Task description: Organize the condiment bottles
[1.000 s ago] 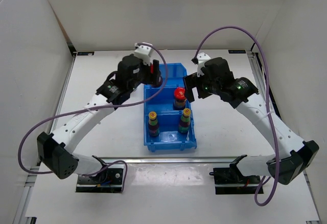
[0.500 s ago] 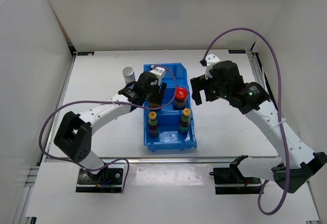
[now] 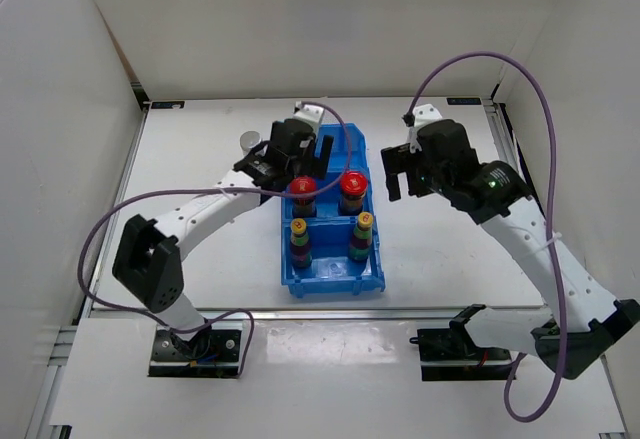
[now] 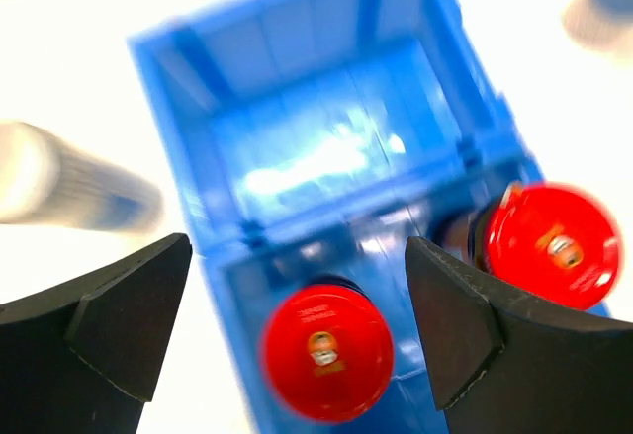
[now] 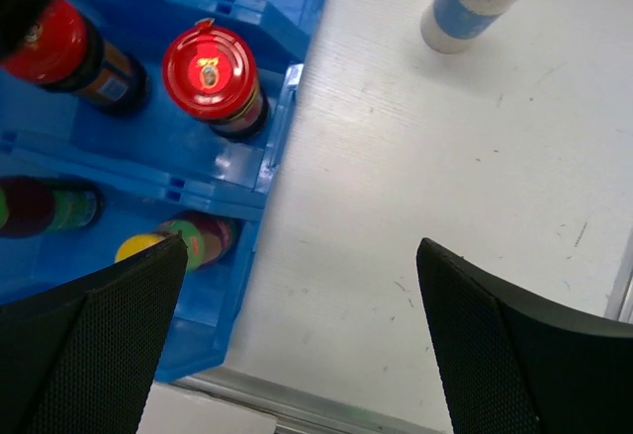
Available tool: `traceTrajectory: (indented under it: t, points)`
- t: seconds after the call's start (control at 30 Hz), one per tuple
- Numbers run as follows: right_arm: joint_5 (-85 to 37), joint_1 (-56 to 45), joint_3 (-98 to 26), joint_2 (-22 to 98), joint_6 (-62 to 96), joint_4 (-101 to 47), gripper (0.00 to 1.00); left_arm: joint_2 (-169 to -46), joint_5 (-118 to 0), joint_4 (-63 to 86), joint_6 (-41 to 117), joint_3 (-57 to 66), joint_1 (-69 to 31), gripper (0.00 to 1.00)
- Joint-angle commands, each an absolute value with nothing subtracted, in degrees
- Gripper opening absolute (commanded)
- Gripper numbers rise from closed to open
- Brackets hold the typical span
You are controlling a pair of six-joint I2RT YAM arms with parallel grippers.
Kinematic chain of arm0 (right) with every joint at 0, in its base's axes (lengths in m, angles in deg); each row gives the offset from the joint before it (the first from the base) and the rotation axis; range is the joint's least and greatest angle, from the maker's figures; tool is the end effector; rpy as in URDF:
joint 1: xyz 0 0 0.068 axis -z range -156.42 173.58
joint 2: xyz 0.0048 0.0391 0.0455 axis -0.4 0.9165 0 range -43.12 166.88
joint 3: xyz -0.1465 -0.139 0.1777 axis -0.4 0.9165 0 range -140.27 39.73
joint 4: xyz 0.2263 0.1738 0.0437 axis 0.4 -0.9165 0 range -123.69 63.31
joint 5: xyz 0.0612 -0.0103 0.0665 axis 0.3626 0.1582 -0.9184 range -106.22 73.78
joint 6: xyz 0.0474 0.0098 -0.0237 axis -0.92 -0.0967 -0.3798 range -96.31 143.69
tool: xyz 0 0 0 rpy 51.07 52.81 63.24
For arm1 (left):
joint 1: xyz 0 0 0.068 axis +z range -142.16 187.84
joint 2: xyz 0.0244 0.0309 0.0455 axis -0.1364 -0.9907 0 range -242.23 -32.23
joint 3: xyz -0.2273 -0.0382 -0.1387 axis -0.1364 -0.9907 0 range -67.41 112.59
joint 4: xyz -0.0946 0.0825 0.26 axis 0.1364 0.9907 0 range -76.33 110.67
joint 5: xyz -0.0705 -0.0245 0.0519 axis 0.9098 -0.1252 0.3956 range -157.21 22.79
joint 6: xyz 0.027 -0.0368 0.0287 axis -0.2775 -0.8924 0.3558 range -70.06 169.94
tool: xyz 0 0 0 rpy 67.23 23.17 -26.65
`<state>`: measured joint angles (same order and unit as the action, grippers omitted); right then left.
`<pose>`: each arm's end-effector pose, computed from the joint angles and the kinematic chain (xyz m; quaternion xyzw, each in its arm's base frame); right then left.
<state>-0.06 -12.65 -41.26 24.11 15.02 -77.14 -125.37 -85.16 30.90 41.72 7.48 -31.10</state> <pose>0.2139 0.1443 0.4121 -0.1495 0.8744 0.0535 0.4585 0.3187 -0.2434 0.2817 0.1637 0.8656 -0.0538 0.4701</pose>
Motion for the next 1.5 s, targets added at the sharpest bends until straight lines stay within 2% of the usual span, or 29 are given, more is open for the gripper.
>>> traceTrajectory:
  t: [0.0, 0.17, 0.3, 0.4, 0.43, 0.57, 0.73, 0.93, 1.2, 1.23, 1.27, 1.3, 1.37, 1.4, 1.47]
  points:
    - [5.57, -10.89, -45.43, 26.4, 13.76, -77.22, 1.0, -116.44, -92.16, 34.31, 46.24, 15.1, -30.92, 1.0]
    - [2.59, -2.46, -53.68, 37.88, 15.07, -76.7, 1.0, -106.69, -99.46, 35.64, 51.08, 11.09, -30.92, 1.0]
    - [-0.03, 2.03, -61.94, 45.38, 15.69, -77.4, 1.0, -96.95, -97.62, 35.03, 51.09, 0.47, -23.48, 1.0]
    - [-4.7, 6.43, -67.74, 50.74, 15.69, -77.4, 1.0, -90.62, -97.09, 30.39, 51.09, -11.04, -20.03, 1.0]
    - [-5.49, 7.57, -69.24, 53.28, 15.69, -77.92, 1.0, -88.76, -97.79, 24.8, 51.61, -17.86, -20.02, 1.0]
    - [-7.43, 9.51, -76.97, 61.19, 15.69, -80.38, 1.0, -79.79, -98.75, 14.5, 51.61, -31.61, -20.02, 1.0]
    - [-9.09, 10.74, -77.53, 67.97, 17.27, -77.42, 1.0, -77.14, -105.52, 8.86, 54.51, -34.0, -20.55, 1.0]
    - [-5.15, 11.27, -79.44, 75.79, 17.27, -74.94, 1.0, -79.25, -103.59, 8.83, 53.47, -32.87, -20.55, 1.0]
    - [-5.67, 13.12, -79.45, 83.0, 17.19, -73.36, 1.0, -79.25, -104.12, 8.83, 53.46, -33.39, -20.55, 1.0]
    - [-5.67, 13.64, -78.4, 83.01, 17.18, -72.66, 0.97, -79.25, -104.12, 8.83, 53.46, -33.39, -20.55, 1.0]
    - [-5.67, 13.64, -76.48, 83.01, 17.18, -71.0, 0.9, -79.25, -104.12, 8.83, 53.46, -33.39, -20.55, 1.0]
    - [-5.67, 13.65, -75.94, 83.01, 17.18, -70.98, 0.76, -79.77, -104.12, 8.83, 53.46, -33.39, -20.55, 1.0]
    - [-4.97, 13.65, -74.71, 80.91, 17.18, -69.58, 0.64, -79.78, -104.12, 8.83, 53.46, -33.39, -20.55, 1.0]
    - [-4.28, 13.65, -73.31, 80.12, 16.66, -69.58, 0.55, -80.39, -104.12, 8.83, 53.46, -33.39, -20.55, 1.0]
    - [-2.61, 12.86, -72.07, 76.97, 16.66, -68.79, 0.49, -80.39, -104.74, 8.83, 53.46, -33.39, -20.55, 1.0]
